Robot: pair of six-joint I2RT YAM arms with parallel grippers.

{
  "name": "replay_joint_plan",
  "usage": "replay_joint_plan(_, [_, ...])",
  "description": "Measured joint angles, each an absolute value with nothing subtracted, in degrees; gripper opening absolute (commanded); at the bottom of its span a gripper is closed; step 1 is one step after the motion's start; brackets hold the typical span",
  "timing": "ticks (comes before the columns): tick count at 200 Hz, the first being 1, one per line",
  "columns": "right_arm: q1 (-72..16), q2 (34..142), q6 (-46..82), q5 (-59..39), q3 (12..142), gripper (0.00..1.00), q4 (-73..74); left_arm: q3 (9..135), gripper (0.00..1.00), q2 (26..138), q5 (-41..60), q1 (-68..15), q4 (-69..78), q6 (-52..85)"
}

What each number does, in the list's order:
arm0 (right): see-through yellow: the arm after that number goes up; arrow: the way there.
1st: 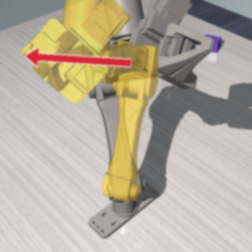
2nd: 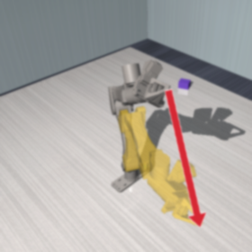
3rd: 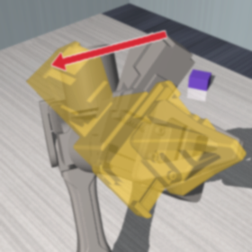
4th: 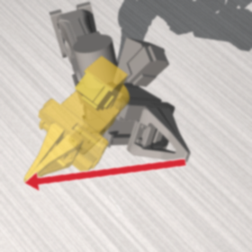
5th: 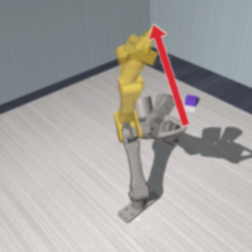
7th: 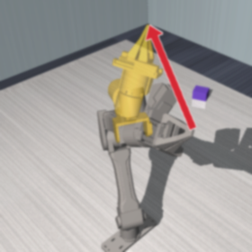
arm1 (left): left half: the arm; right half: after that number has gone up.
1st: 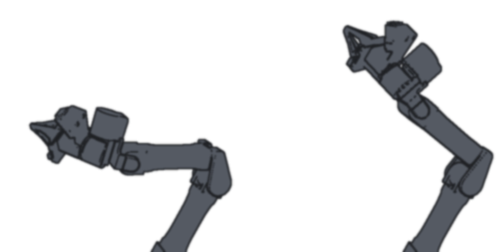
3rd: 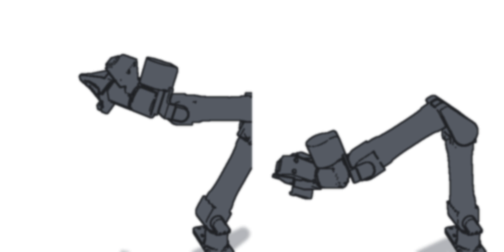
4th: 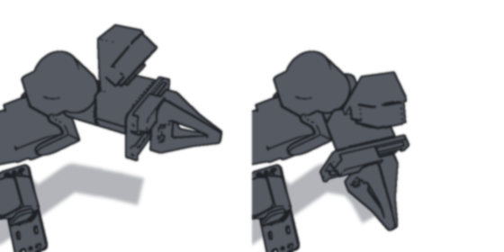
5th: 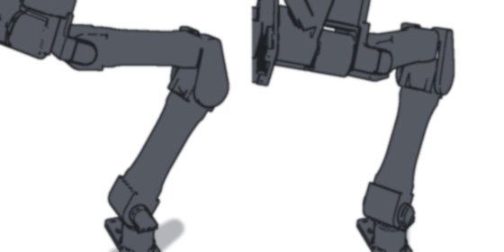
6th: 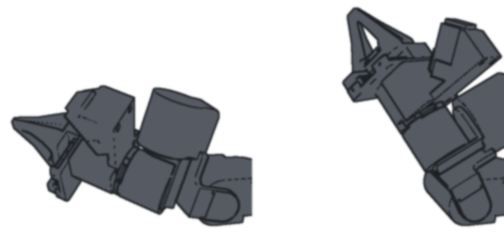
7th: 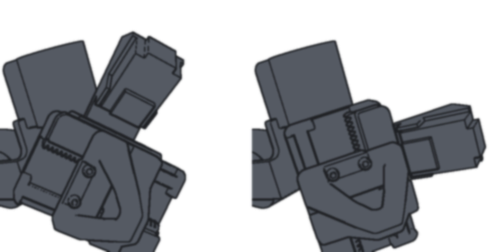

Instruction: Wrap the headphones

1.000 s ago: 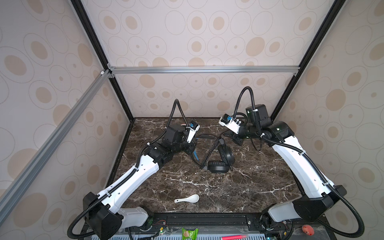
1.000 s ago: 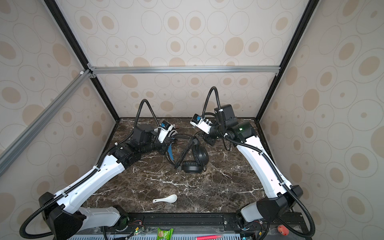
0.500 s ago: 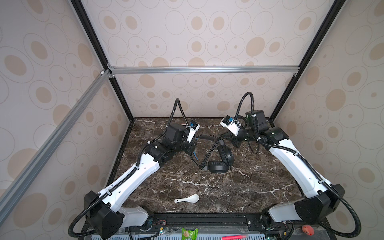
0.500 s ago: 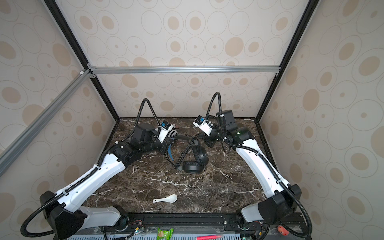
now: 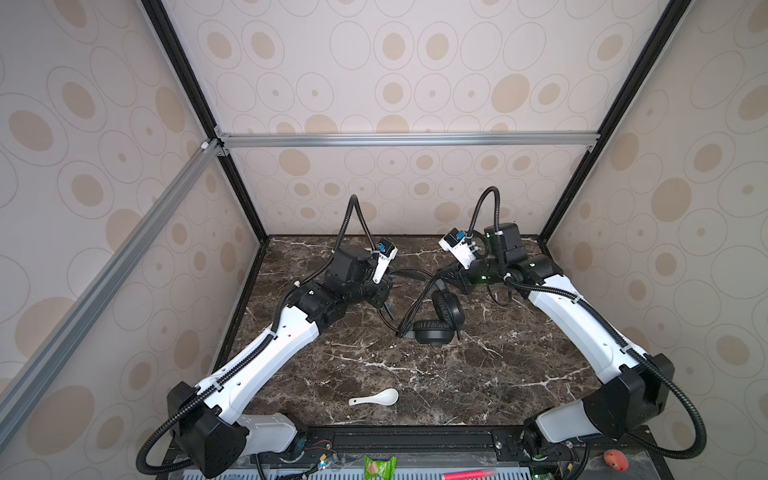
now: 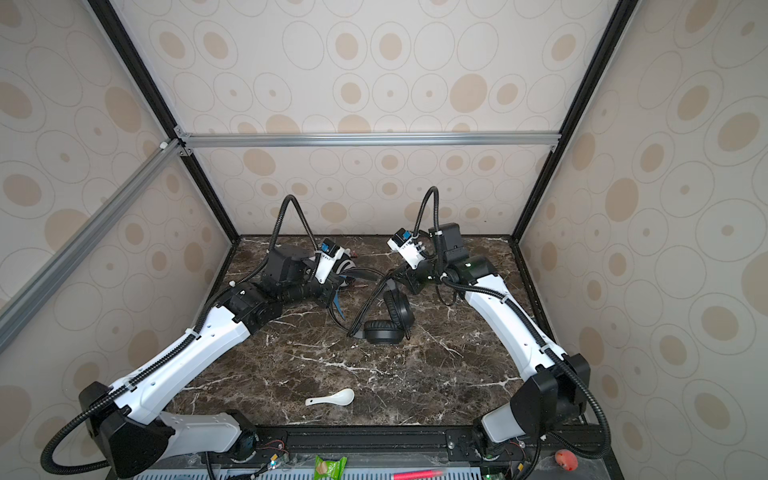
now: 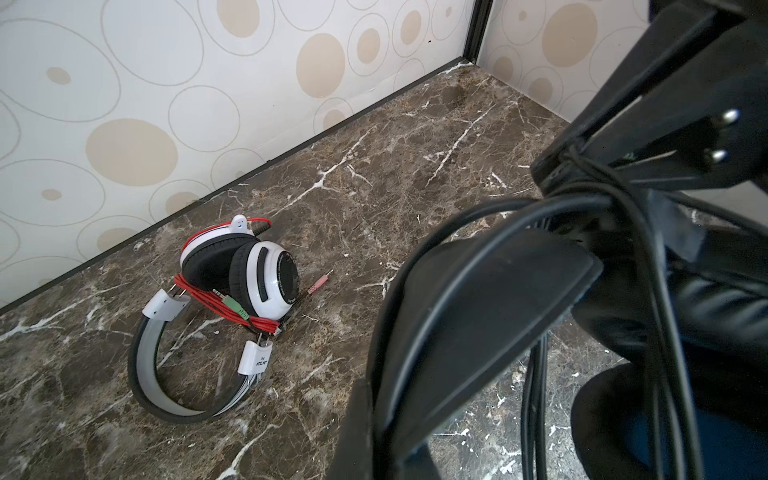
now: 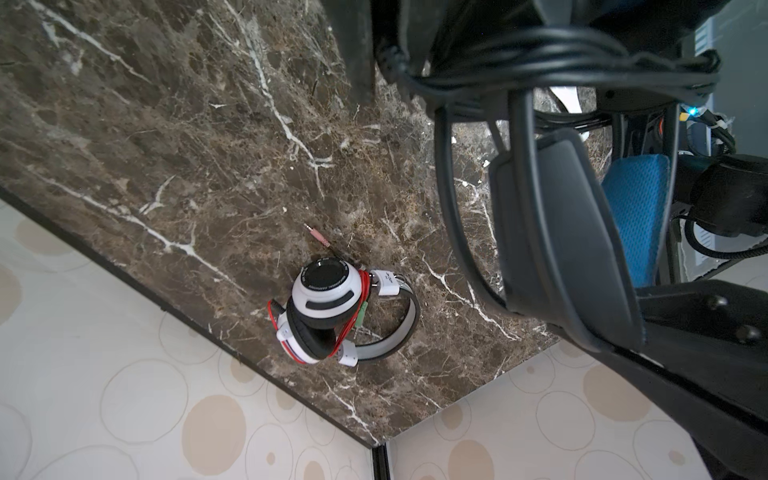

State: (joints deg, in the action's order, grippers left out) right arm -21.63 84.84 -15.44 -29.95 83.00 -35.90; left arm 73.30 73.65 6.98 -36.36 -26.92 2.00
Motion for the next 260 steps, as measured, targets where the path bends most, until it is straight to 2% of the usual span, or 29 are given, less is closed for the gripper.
replay_joint_plan(64, [-19.46,87.11,-13.47,-26.89,82.08,0.04,-39.38,73.3,0.0,73.47,10.02,-36.71,-25.45,2.39])
replay_joint_plan(150, [-19.42,79.68,-12.91,-29.91,76.36,0.13,-33.26,73.28,0.0,73.47,11.7,-36.75,-24.77,2.66])
replay_joint_plan(199, [-19.44,80.79,-13.15,-29.54,80.66,0.16,-33.08,73.1,0.0,73.47,13.65,-36.75,-22.41,3.9])
replay_joint_plan(260, [-19.42,85.01,-13.61,-28.75,83.05,0.34,-35.27,71.35,0.0,73.47,14.2,-36.75,-21.5,5.32])
